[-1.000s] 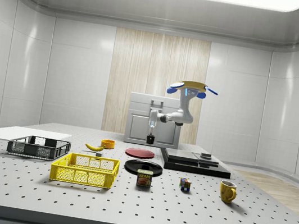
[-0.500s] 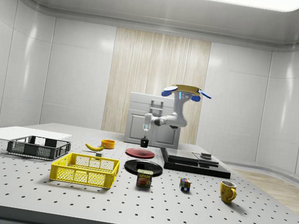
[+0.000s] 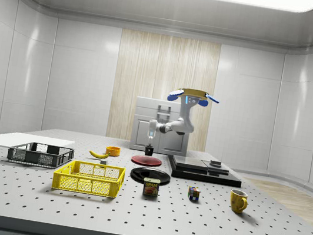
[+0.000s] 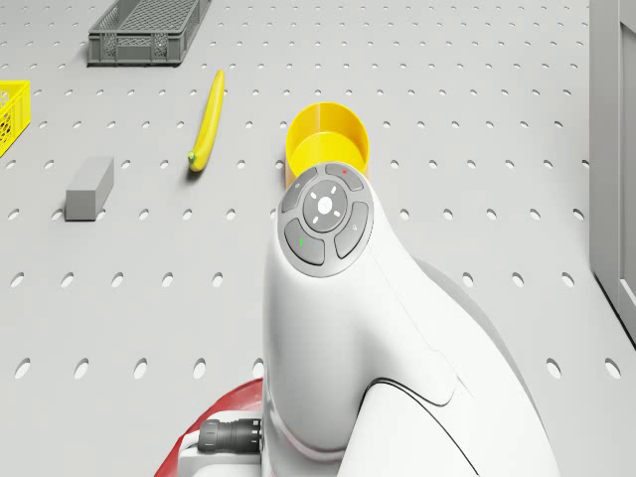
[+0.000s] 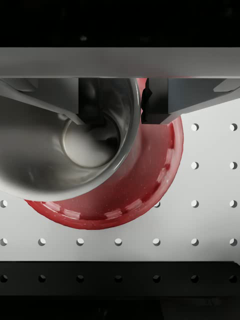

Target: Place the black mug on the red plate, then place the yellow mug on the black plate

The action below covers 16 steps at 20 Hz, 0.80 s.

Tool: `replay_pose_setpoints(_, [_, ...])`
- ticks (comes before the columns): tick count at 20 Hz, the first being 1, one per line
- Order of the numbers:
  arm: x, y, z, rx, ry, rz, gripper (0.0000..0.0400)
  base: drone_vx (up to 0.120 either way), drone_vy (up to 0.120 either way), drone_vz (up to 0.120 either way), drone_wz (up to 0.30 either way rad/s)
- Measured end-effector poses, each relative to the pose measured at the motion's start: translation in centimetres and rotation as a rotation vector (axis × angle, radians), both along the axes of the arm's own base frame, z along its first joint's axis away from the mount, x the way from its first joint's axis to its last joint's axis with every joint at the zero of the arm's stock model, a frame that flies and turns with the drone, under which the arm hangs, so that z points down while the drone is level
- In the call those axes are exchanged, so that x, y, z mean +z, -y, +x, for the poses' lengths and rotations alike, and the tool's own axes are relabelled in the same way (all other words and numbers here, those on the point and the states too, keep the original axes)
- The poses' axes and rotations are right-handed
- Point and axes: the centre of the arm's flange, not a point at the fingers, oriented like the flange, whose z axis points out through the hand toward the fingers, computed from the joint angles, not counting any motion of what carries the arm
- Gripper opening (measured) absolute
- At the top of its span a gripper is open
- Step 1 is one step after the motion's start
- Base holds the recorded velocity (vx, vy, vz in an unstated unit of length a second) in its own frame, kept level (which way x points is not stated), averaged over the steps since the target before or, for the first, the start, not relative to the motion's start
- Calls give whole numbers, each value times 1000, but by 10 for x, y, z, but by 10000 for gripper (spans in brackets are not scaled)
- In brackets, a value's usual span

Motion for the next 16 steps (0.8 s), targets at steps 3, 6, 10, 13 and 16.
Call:
replay_pose_setpoints(3, [10, 0, 0, 0, 0, 0, 110, 0, 0, 0, 0])
replay_pose_setpoints(6, [20, 0, 0, 0, 0, 0, 110, 0, 0, 0, 0])
replay_pose_setpoints(10, [31, 0, 0, 0, 0, 0, 110, 0, 0, 0, 0])
replay_pose_setpoints(13, [34, 0, 0, 0, 0, 0, 263, 0, 0, 0, 0])
replay_pose_setpoints(16, [29, 0, 0, 0, 0, 0, 335, 0, 0, 0, 0])
